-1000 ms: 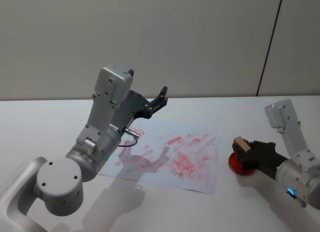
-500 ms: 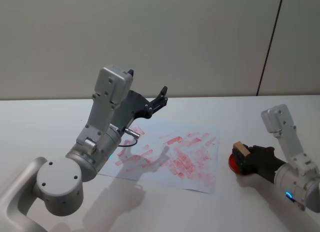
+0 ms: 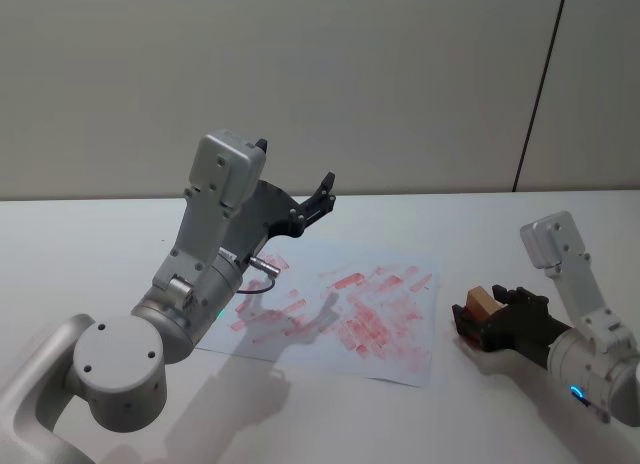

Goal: Use the one hand to pick up the stamp and affix it onto the A4 paper.

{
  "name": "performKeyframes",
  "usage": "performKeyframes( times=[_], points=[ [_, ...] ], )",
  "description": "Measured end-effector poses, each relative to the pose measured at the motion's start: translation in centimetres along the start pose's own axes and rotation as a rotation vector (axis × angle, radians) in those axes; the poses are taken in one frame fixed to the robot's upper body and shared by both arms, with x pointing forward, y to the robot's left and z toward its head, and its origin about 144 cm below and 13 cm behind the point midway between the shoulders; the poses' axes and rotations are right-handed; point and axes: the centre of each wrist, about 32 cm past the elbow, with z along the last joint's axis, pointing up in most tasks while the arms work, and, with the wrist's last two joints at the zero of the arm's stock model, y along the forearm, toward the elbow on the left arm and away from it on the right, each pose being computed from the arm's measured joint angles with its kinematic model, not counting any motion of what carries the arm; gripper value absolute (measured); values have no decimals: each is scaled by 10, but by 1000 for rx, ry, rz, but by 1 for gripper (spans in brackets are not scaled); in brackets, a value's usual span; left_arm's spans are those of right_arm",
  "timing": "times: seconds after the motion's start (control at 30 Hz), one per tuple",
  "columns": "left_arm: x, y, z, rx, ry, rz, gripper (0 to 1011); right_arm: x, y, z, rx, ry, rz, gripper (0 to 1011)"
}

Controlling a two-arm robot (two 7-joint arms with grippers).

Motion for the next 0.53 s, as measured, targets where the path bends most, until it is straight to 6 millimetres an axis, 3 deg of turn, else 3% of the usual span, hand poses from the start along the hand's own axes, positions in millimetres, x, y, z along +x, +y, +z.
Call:
performKeyframes(
  times=[0.3,0.53],
  points=[
    [0,0,0,0,0,0,1001,0,0,-1,-2,-1,-1,946],
    [0,0,0,0,0,0,1001,0,0,-1,-3,-1,-1,1001]
  ],
)
